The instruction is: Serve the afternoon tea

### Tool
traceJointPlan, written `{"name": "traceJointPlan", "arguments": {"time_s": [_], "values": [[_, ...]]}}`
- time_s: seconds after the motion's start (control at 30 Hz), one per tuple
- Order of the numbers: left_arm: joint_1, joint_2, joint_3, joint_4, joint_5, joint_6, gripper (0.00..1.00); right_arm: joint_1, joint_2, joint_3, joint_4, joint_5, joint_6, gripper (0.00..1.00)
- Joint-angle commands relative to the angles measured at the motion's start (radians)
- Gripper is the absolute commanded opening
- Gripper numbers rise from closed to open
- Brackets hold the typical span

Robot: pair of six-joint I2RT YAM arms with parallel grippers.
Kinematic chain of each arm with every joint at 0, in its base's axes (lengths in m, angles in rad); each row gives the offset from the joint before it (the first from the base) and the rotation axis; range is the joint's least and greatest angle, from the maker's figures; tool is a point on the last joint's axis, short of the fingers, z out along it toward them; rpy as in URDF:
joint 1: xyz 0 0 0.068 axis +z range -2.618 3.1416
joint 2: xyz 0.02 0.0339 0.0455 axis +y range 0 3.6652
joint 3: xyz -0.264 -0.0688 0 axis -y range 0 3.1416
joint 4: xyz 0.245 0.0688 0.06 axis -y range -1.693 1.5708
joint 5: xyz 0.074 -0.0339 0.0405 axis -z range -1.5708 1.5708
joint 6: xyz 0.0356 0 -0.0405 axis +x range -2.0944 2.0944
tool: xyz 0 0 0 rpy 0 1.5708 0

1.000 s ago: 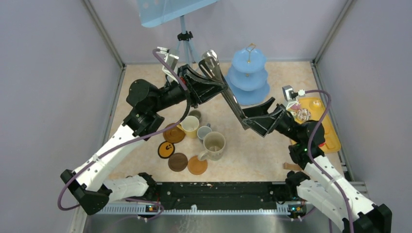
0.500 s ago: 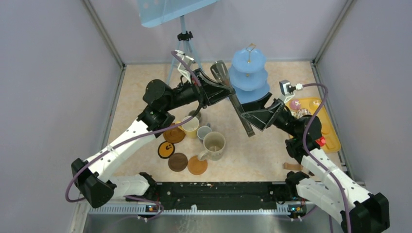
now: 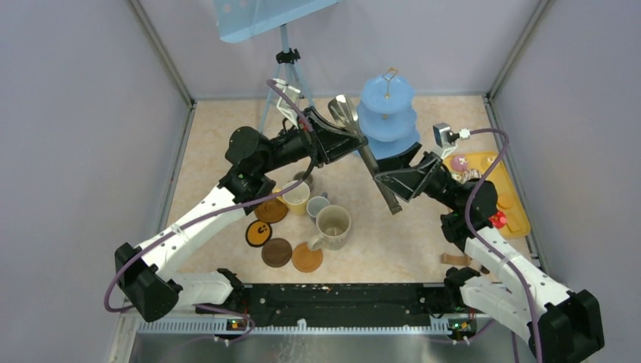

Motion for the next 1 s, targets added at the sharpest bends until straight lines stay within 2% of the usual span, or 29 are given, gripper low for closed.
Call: {"name": "traceJointPlan", "arguments": {"time_s": [0.0,0.37,0.6,0.97], "values": [[0.001,0.015,-0.008,0.083,-0.032,-0.023,0.00,0.006,-0.007,-0.011,0.093,-0.027,0.014,0.81],[0.000,0.044,-0.006,0.124,-0.023,-0.046,0.00,0.006,0.005,-0.014,0.084,-0.032,0.024,0.85],[0.001,0.041,-0.004,0.134,-0.024,-0.035,0.00,0.006,0.037,-0.043,0.168,-0.036,0.082,0.87],[0.000,0.045,-0.012,0.084,-0.052,-0.030,0.00,0.006,0.024,-0.056,0.157,-0.001,0.062,0.74]]}}
